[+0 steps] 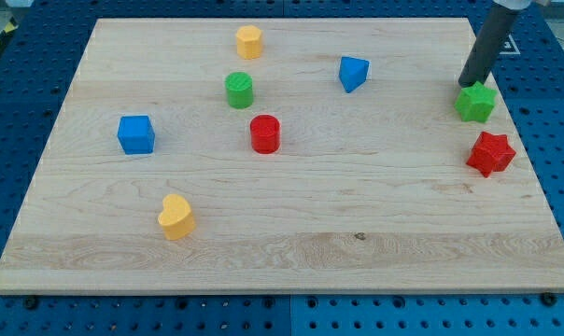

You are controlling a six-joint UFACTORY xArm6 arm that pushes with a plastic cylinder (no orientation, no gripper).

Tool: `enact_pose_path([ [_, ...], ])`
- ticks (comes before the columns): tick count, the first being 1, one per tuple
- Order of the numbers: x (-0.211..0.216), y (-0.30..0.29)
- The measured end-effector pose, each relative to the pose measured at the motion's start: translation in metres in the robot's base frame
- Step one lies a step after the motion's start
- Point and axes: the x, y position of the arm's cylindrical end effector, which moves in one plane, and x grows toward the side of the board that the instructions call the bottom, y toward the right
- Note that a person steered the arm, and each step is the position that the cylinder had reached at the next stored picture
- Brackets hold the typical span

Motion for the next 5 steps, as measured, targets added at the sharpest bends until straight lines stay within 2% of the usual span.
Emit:
enact_pose_path([
  [2, 0.026, 0.0],
  [5, 0.04, 0.0],
])
